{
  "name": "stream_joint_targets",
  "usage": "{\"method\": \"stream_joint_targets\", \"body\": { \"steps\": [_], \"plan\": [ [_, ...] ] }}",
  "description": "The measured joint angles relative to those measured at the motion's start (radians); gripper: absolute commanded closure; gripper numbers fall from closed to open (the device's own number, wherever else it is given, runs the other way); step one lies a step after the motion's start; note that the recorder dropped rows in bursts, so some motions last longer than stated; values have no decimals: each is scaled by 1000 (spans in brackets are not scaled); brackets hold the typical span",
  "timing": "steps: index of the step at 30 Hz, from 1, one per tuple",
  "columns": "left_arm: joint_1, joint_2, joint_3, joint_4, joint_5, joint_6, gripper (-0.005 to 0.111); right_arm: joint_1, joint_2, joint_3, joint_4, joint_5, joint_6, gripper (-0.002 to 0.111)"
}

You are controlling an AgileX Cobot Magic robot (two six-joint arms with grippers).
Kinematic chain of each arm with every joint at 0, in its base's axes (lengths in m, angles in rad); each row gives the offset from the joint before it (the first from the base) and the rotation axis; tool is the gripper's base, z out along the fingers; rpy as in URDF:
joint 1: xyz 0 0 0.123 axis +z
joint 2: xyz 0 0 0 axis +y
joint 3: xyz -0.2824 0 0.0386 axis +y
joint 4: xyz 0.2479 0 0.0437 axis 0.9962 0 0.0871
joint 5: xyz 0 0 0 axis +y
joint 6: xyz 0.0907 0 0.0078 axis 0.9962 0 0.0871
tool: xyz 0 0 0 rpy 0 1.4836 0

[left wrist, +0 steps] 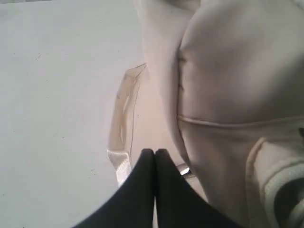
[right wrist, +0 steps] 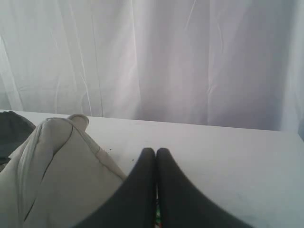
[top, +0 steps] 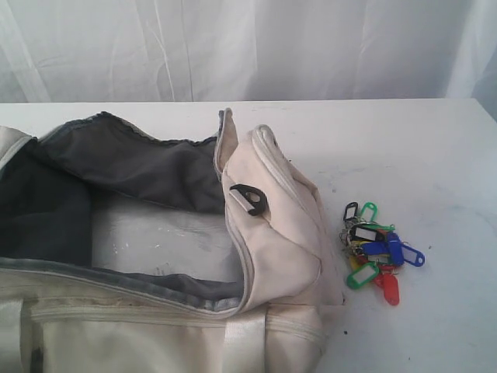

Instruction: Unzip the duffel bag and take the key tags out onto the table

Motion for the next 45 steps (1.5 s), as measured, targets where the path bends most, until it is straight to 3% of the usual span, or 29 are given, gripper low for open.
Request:
{"method": "stream_joint_targets", "body": {
  "steps": [13, 22, 45],
  "plan": [
    [11, 0, 0, 16, 2, -2, 107, 0, 0, 0, 0, 0, 0, 108],
    [11, 0, 0, 22, 3, 105, 107, 0, 0, 0, 0, 0, 0, 108],
    [11, 0, 0, -34, 3, 103, 107, 0, 0, 0, 0, 0, 0, 108]
  ]
}}
